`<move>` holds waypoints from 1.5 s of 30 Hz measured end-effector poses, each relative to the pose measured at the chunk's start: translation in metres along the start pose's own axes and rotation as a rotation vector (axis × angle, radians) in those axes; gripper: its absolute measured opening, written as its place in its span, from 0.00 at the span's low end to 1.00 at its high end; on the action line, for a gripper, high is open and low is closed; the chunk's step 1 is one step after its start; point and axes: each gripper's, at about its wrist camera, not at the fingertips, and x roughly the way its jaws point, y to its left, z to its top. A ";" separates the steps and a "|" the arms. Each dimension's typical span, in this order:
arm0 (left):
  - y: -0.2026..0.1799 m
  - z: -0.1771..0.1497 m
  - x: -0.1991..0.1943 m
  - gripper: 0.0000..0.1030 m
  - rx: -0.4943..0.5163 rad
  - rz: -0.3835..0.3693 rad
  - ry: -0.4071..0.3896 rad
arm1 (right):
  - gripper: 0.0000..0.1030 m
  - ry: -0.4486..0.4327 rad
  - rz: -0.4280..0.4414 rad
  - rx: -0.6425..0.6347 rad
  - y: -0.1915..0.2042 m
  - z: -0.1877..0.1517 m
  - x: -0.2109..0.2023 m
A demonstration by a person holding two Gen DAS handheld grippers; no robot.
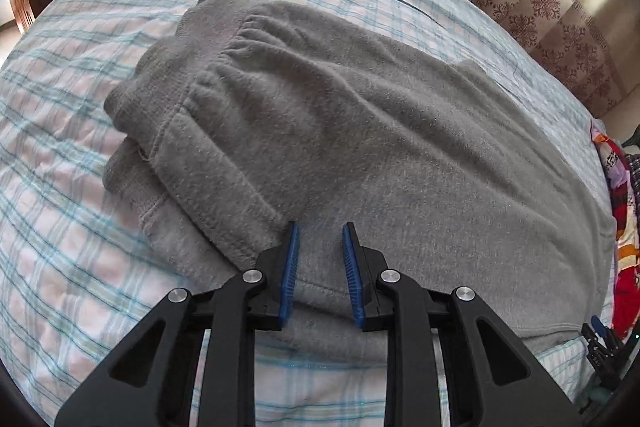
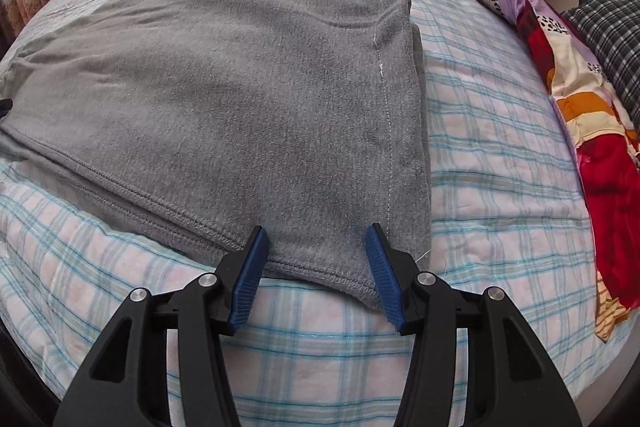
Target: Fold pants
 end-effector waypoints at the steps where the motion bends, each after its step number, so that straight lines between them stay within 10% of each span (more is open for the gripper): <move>1: 0.005 -0.003 -0.003 0.23 -0.025 -0.016 0.001 | 0.50 0.002 -0.004 0.001 0.000 0.001 0.001; 11: 0.038 -0.009 -0.033 0.36 -0.276 -0.224 -0.038 | 0.50 -0.004 -0.028 0.008 0.002 0.004 0.003; 27: 0.068 0.011 -0.018 0.47 -0.457 -0.125 -0.009 | 0.51 -0.022 -0.032 0.010 0.002 0.004 0.004; 36: 0.070 0.020 -0.003 0.52 -0.515 -0.213 -0.016 | 0.52 -0.024 -0.035 0.012 0.001 0.006 0.005; 39: 0.071 0.021 -0.004 0.07 -0.532 -0.174 -0.010 | 0.52 -0.026 -0.034 0.010 0.000 0.006 0.006; 45: 0.069 0.018 -0.054 0.06 -0.481 -0.209 -0.065 | 0.52 -0.024 -0.029 0.001 0.001 0.005 0.006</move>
